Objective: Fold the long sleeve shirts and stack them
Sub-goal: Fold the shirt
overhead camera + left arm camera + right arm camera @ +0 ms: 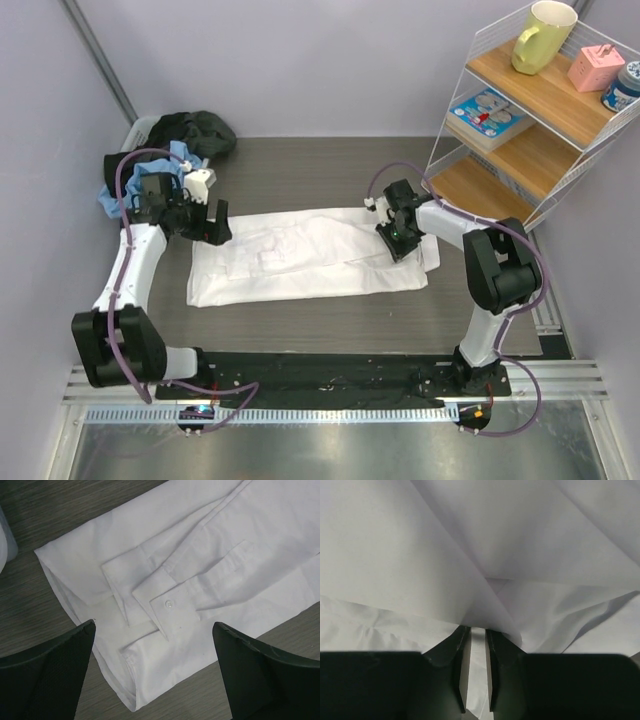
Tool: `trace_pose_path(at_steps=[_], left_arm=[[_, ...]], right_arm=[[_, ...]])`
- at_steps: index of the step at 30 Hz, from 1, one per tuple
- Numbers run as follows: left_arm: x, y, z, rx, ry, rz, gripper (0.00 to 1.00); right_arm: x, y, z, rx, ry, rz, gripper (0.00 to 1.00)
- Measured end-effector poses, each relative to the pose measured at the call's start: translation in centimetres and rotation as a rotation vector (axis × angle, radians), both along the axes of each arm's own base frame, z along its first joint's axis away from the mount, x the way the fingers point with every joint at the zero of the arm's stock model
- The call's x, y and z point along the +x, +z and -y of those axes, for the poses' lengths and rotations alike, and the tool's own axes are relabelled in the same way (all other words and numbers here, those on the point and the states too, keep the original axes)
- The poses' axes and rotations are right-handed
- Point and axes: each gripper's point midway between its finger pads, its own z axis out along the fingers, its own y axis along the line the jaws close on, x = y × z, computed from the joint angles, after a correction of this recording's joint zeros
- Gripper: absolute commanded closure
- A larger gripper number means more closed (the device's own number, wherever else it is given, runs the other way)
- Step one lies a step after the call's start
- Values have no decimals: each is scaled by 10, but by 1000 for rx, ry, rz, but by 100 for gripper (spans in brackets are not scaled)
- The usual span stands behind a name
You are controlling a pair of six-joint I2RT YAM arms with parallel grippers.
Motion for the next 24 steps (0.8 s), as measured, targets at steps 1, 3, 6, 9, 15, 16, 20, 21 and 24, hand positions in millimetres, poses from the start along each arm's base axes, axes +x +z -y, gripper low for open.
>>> trace_pose_path(at_steps=[1,3,6,9,15,16,20,21,24], left_arm=[[0,5,0,4,-2,40,0],[-2,10,2,0,-1,86,0],[2,13,7,-34,-4,123,0],[6,6,17,-76,-64,101,0],[31,-22,28,-52,-154,6,6],[34,-27,29,-37,-168,-4,8],[44,-54,43,94,-266,-57,12],[46,-61,46,130,-289,-67,12],[46,-82,52,207,-335,-109,14]], right_arm=[[6,0,-1,-4,6,13,76],[11,1,-2,-3,13,23,75],[12,2,-5,12,28,28,73],[10,8,-7,30,35,33,73],[7,52,-7,72,15,126,72],[8,58,-8,81,9,139,72],[7,57,-9,91,-14,131,74],[6,50,-8,83,-20,113,74],[2,23,-4,45,-38,48,75]])
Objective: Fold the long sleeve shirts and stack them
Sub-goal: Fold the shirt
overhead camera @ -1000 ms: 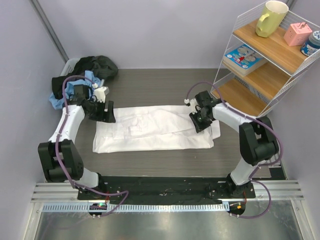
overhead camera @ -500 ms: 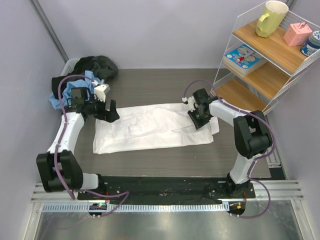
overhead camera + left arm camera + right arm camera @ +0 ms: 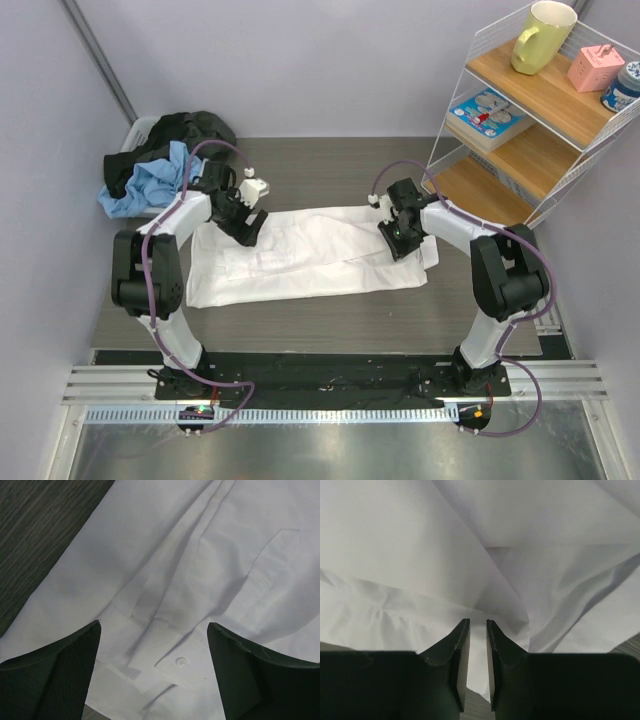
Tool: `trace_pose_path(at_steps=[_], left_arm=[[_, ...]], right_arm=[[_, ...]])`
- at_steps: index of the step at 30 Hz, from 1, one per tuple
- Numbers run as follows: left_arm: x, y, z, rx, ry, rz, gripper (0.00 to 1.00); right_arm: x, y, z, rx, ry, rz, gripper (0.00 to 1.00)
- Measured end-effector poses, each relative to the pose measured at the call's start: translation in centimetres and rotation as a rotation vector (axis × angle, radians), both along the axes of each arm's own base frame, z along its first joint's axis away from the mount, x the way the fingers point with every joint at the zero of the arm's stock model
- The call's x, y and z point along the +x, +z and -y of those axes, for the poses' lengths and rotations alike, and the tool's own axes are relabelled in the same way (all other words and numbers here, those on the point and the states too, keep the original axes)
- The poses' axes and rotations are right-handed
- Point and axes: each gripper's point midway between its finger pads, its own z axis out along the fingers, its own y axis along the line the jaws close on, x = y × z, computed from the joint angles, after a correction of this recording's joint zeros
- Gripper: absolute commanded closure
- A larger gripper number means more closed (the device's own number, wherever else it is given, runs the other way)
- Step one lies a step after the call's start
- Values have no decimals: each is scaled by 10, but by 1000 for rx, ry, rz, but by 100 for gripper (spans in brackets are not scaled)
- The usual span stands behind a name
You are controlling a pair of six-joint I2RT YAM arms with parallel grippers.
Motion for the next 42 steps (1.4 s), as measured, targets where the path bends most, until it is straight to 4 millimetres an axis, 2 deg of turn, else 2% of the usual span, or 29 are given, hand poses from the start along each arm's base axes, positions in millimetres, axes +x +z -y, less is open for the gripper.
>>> trace_pose_path(at_steps=[3,4,8,11,14,16,18,21,23,27,31,35,37,39,40,42], left_arm=[[3,-22,-10,81,-2,-37,16],[1,-31,-18,116,6,-55,17],[-18,-50,-38,178,17,-108,17],[-33,-48,-48,192,21,-112,17],[-57,-44,-57,204,18,-134,13],[-71,-37,-59,203,15,-141,11],[-77,-27,-58,190,10,-127,11],[-77,-9,-53,162,-5,-79,14],[-76,-5,-50,151,-18,-66,14],[-77,-8,-43,146,-41,-72,19],[-76,-14,-33,160,-86,-78,22],[-78,-29,-20,212,-156,-84,25],[-84,-41,-16,249,-190,-101,28],[-95,-53,-16,290,-222,-130,32],[-102,-57,-14,311,-247,-151,33],[-103,-56,-10,344,-280,-139,35]], right_arm=[[-5,-24,5,-39,-3,-66,75],[-1,-23,5,-44,-4,-60,76],[22,-23,2,-71,12,-38,75],[50,-22,-7,-74,37,-7,75],[94,-20,-20,-76,85,54,75],[135,-19,-32,-86,123,126,76],[177,-14,-42,-103,144,211,76],[255,-7,-57,-134,155,409,74],[287,-2,-59,-141,137,518,70],[301,9,-52,-125,107,597,65],[291,35,-46,-74,78,623,59],[276,96,-44,1,51,689,58],[271,138,-46,47,39,750,57],[265,172,-48,86,32,798,57],[261,184,-49,105,32,812,57],[253,196,-50,130,32,819,57]])
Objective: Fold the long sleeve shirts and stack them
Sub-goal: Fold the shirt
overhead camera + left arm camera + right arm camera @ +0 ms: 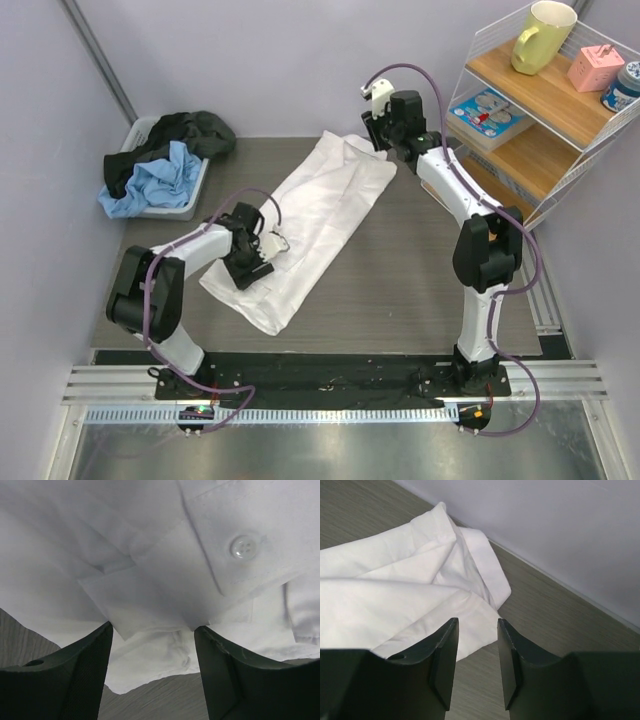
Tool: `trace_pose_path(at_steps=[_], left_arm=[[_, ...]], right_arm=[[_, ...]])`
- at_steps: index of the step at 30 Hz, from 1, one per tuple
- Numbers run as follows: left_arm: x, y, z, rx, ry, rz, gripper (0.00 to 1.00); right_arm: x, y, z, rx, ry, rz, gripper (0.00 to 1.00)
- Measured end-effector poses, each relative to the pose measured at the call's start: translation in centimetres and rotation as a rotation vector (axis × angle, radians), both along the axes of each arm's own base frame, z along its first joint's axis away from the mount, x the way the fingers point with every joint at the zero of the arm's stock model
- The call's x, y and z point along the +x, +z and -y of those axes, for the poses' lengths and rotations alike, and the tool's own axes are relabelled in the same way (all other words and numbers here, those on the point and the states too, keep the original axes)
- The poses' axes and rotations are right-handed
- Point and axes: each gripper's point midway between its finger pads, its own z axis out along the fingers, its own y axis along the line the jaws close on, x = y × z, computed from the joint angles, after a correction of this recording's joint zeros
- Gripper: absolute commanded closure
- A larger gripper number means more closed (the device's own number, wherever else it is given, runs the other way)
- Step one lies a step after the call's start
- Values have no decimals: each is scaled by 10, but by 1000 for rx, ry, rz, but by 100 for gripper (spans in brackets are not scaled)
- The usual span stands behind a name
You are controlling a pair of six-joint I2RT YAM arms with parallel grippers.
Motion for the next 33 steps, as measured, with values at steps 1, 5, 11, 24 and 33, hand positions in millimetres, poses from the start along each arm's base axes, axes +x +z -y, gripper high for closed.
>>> trace_pose_path(at_steps=[1,5,11,24,33], left_arm=[[-1,0,3,22,-23,5,36],[-25,0,30,73,-151,-31,38],[-81,0,97,97,-357,-125,39],[-100,60,214,-340,-296,-187,24],[-24,107,153,-551,31,-56,25]], right_arm=[[-4,1,0,8,5,-8,58],[-21,-26,4,14,15,-102,59],[-50,-87,26,-8,-10,-300,60],[-74,-131,15,95,39,-499,63],[-81,-205,0,112,62,-674,64]])
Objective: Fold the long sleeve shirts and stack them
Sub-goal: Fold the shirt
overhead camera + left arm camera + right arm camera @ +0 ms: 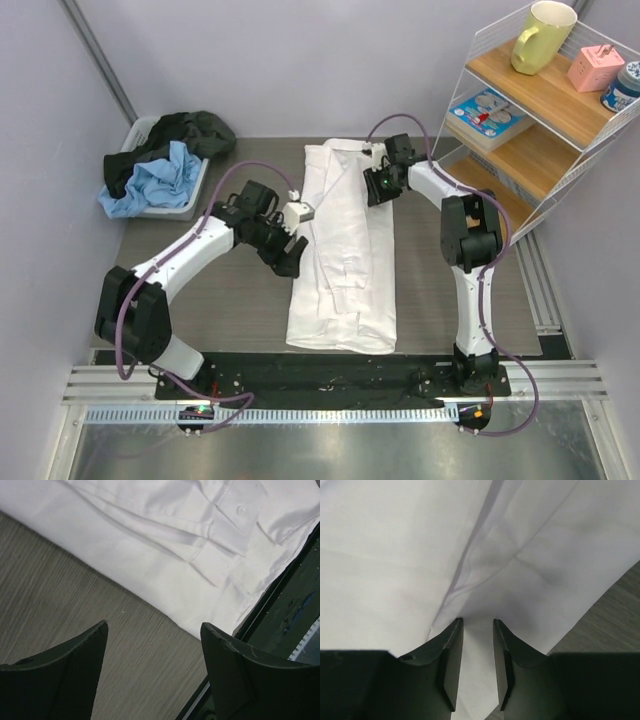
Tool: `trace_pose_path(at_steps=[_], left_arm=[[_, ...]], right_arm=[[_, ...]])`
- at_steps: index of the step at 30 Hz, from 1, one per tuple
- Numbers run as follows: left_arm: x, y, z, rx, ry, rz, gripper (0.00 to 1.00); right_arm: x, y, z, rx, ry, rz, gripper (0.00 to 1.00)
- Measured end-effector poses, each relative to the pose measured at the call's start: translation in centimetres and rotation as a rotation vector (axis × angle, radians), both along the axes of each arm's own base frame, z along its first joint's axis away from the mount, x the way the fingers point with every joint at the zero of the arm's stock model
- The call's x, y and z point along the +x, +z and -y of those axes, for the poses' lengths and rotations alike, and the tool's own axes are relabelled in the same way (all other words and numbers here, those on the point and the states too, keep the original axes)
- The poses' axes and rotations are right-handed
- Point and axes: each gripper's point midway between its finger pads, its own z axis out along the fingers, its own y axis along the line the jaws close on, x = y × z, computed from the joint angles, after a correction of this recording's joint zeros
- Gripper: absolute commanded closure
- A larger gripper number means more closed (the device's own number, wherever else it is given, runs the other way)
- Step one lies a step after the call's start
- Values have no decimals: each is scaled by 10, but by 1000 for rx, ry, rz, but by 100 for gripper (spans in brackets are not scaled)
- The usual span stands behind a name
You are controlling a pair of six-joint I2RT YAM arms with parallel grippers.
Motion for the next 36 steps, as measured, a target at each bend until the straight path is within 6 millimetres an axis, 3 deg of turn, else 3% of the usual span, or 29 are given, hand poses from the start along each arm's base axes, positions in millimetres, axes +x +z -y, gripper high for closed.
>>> trace_pose_path(at_steps=[4,8,13,14,16,17,19,20,21,22,23,26,28,29,32,34,36], left_arm=[[8,-12,-22,-6,93,-63,25],[17,-16,-30,-18,134,-79,24],[33,-19,-35,-24,160,-77,14],[36,-17,-35,-26,162,-67,12],[41,-11,-36,-33,158,-37,1],[43,-6,-37,-34,151,-8,0],[47,12,-39,-42,132,72,0],[48,22,-39,-49,125,108,0],[51,40,-39,-66,112,169,0],[53,53,-38,-79,104,210,0],[56,73,-38,-100,95,273,0],[63,107,-35,-140,90,385,0],[66,113,-33,-142,64,415,3],[68,111,-30,-137,55,414,5],[71,89,-16,-110,22,362,10],[71,61,-1,-71,5,292,11],[68,29,14,-22,-17,223,12]], right_arm=[[18,-3,-6,5,2,26,64],[40,-2,-11,12,0,65,63],[40,-1,-11,12,-1,65,58],[39,1,-11,11,0,61,55],[34,8,-9,10,2,52,38],[31,16,-9,9,7,53,31],[27,45,-8,12,23,89,13],[25,68,-7,17,36,125,11],[23,100,-8,29,58,188,11],[20,126,-8,40,70,238,18],[14,164,-8,59,93,317,19],[-16,245,-7,109,156,490,16],[-43,275,-8,127,231,558,20],[-53,279,-10,131,262,562,22],[-70,254,-18,145,323,480,27],[-78,201,-22,136,343,346,28],[-93,129,-18,103,345,167,30]])
